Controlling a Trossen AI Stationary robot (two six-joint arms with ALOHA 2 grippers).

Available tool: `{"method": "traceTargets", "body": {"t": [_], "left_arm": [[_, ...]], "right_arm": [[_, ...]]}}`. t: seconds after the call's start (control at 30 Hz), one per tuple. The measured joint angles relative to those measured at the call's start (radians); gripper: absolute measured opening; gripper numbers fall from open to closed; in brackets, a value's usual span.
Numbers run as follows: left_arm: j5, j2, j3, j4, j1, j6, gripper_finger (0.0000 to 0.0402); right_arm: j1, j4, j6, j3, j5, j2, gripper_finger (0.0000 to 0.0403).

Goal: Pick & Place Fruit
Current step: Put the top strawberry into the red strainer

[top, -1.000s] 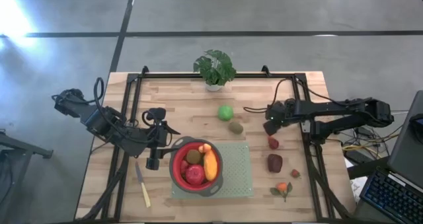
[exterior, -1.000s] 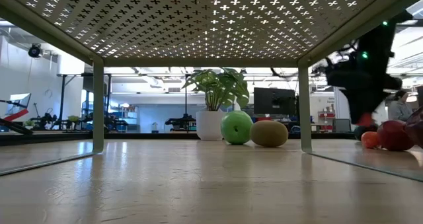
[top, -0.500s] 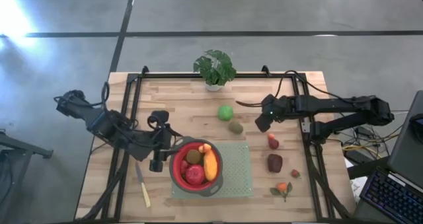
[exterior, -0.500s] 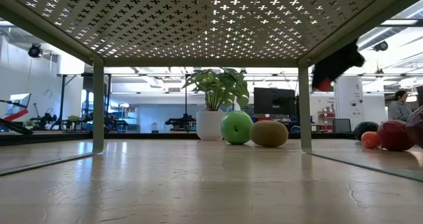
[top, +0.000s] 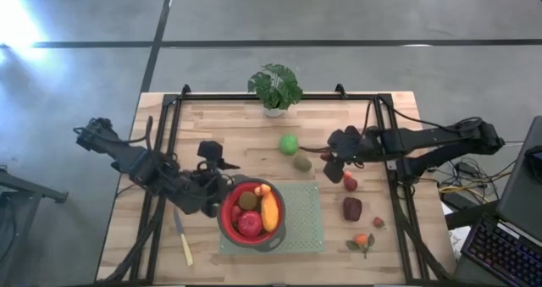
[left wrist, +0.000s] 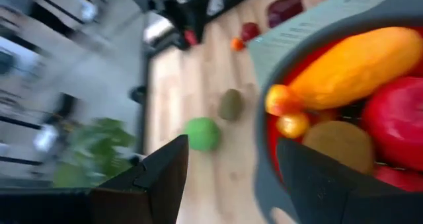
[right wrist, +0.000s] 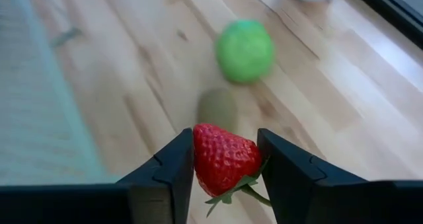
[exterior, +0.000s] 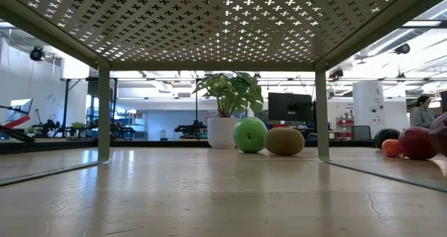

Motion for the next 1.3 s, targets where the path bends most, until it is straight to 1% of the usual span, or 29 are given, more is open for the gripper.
{"method": "traceTargets", "body": {"t": [0.13,0.3,0.4,0.53,0.67,0.83,1.0,1.1,1.2,1.3], "left_arm": [[-0.116,0.022,0.000,0.057,-0.037,0.115,0.0234],[-0.266,0.059,0.001,0.158,-0.089,0.273,0.0234],[-0.333,0.090,0.001,0.221,-0.118,0.378,0.0234],[-0.423,0.132,0.001,0.335,-0.142,0.522,0.0234],[-0.434,0.173,0.001,0.437,-0.147,0.615,0.0234],[-0.434,0.214,0.001,0.526,-0.134,0.712,0.0234],[-0.431,0.256,0.001,0.643,-0.107,0.837,0.0234],[-0.425,0.279,0.001,0.705,-0.090,0.914,0.0234],[-0.410,0.298,0.001,0.738,-0.071,0.960,0.0234],[-0.374,0.306,0.001,0.769,-0.053,1.000,0.0234]], "right_arm": [[0.036,0.042,-0.039,0.014,0.000,0.000,0.0149],[0.070,0.118,-0.085,0.024,-0.001,0.000,0.0140],[0.089,0.161,-0.110,0.027,-0.002,0.000,0.0139],[0.117,0.207,-0.122,0.037,-0.004,-0.001,0.0147],[0.152,0.297,-0.163,0.037,-0.018,-0.001,0.0147],[0.198,0.436,-0.234,0.037,-0.089,-0.001,0.0140],[0.240,0.565,-0.296,0.033,-0.116,0.000,0.0149],[0.261,0.612,-0.335,0.033,-0.117,0.000,0.0148],[0.279,0.631,-0.359,0.031,-0.122,0.000,0.0142],[0.285,0.635,-0.363,0.031,-0.160,0.000,0.0140]]}}
